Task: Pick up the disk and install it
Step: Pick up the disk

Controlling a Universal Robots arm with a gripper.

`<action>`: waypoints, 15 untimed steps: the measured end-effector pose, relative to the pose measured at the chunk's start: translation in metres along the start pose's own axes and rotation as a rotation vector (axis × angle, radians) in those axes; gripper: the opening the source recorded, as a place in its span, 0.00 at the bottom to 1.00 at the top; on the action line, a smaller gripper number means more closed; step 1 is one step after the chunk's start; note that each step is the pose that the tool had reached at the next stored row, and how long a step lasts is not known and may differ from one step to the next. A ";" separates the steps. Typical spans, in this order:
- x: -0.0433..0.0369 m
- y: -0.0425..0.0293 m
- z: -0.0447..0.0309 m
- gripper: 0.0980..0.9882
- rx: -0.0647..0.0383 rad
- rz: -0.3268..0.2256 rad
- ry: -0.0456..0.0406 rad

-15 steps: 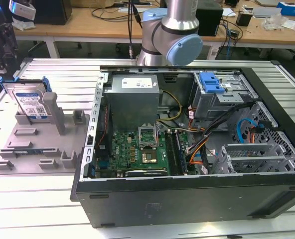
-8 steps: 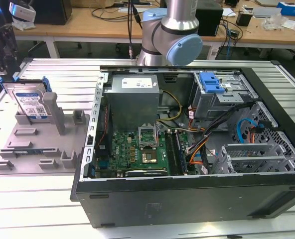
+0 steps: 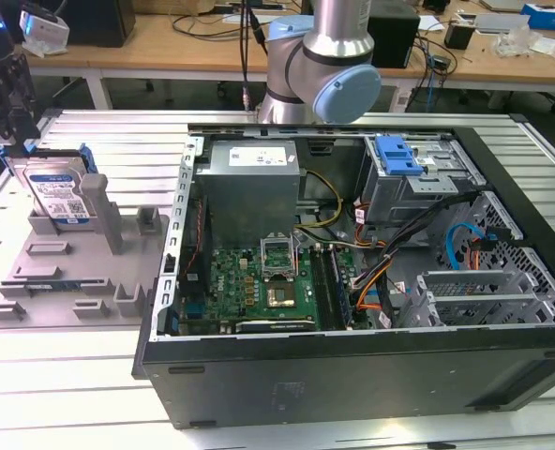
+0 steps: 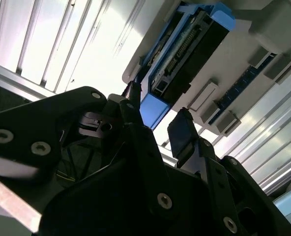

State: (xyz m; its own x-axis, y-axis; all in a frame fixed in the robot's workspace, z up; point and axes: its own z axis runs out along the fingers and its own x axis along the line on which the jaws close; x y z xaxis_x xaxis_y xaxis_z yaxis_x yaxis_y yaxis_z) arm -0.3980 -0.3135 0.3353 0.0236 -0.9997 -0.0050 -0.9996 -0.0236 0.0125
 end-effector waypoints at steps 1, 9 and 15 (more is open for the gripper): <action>0.0000 0.0002 0.0007 0.45 0.000 0.000 0.0001; 0.0004 0.0006 0.0060 0.45 0.000 0.000 0.0001; 0.0012 0.0008 0.0099 0.45 0.000 0.000 0.0000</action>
State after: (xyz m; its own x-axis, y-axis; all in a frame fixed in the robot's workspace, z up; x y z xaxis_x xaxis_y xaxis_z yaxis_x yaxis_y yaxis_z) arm -0.3989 -0.3146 0.3254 0.0235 -0.9997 -0.0050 -0.9996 -0.0235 0.0126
